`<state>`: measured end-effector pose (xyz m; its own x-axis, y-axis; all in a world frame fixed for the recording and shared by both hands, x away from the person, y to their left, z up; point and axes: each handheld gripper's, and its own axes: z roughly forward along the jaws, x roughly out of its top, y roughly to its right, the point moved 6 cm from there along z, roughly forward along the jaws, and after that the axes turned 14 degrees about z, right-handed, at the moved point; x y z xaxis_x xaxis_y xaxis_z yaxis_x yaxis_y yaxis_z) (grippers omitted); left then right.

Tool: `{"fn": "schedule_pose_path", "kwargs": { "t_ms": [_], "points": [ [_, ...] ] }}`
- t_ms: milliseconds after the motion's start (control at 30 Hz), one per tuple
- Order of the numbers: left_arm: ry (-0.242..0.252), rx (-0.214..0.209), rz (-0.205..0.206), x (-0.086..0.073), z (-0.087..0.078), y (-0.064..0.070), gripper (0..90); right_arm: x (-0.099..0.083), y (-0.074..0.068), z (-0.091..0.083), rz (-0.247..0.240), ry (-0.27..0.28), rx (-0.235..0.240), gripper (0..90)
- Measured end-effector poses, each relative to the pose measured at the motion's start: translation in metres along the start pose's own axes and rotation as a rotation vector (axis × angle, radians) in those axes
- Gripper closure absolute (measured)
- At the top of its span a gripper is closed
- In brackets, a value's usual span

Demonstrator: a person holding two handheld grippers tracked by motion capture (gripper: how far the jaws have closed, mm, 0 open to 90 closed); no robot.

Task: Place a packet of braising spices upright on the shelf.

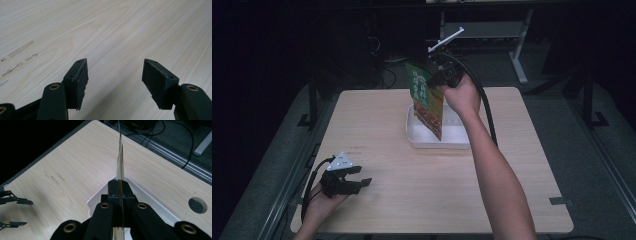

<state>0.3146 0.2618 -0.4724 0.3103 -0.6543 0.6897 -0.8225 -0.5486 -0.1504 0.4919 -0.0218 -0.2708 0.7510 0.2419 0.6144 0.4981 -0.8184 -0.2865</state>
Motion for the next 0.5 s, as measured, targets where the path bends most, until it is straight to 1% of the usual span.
{"fn": "schedule_pose_path", "kwargs": {
  "t_ms": [233, 500],
  "points": [
    [0.003, 0.002, -0.001, 0.0, 0.0, 0.0, 37.4, -0.002, 0.0, 0.009, -0.011, -0.001, -0.006, 89.9],
    [0.004, 0.003, 0.0, 0.0, 0.0, 0.0, 37.4, -0.003, 0.001, 0.016, -0.007, 0.004, -0.006, 89.9]
  ]
}}
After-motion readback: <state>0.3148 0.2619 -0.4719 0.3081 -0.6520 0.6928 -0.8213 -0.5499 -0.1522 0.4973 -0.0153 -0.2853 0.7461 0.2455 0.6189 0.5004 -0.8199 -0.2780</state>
